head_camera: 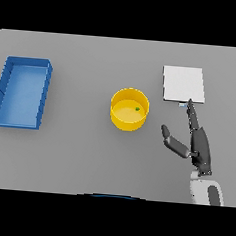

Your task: Pick up the red beaker and tilt it to pour out 1 green nut into yellow bowl. Pick up the yellow bowl and place it on the metallic measuring scale.

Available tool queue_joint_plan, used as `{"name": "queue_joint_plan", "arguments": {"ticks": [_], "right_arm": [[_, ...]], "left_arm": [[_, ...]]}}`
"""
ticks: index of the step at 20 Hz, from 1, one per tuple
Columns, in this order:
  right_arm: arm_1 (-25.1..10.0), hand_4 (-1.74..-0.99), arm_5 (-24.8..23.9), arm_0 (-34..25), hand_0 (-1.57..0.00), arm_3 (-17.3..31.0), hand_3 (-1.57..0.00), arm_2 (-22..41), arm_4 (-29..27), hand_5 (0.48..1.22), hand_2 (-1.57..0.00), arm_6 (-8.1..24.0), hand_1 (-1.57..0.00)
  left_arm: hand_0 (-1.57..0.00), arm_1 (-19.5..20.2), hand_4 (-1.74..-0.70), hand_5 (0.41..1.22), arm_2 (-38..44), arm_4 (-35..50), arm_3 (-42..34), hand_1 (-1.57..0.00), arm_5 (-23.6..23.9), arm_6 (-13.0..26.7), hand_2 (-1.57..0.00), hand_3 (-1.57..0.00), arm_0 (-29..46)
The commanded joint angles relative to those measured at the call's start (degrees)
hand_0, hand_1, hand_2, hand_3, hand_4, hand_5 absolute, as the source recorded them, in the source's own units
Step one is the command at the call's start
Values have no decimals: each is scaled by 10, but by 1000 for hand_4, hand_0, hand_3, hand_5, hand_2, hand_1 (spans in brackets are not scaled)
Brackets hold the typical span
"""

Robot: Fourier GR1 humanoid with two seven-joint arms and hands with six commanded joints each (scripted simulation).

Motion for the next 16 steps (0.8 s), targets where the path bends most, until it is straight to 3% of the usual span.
{"name": "queue_joint_plan", "arguments": {"ticks": [1, 3, 6, 11, 14, 16], "right_arm": [[-2, -1212, 3, 6, 1, -3, 1, 1, 0, 641, 1, -4, 1], [-3, -1206, 5, 7, 1, -5, 1, 4, 2, 653, 1, -2, 1], [-7, -1215, 5, 8, 1, -15, 1, 4, 4, 664, 1, 1, 1], [0, -1217, 4, 0, 1, -6, 1, 6, 3, 666, 1, 4, 1], [-2, -1207, 2, 9, 1, -8, 1, 6, 6, 665, 1, -2, 1], [2, -1205, 0, 9, 1, -7, 1, 9, 6, 664, 1, -8, 1]], "left_arm": [[-1571, 11, -1741, 1221, -1, 9, -43, -1571, 21, 34, -1570, -1457, 35], [-1571, 25, -1741, 1221, -2, 28, -107, -1571, 61, 71, -1571, -1450, 99], [-1571, 41, -1741, 1221, -10, 53, -189, -1571, 106, 93, -1571, -1449, 182], [-1571, 37, -1741, 1221, -23, 79, -209, -1571, 153, 113, -1571, -1509, 232], [-1571, 35, -1741, 1117, -40, 90, -207, -1571, 170, 113, -1571, -1539, 246], [-1571, 41, -1741, 967, -61, 98, -196, -1571, 173, 113, -1571, -1551, 248]]}}
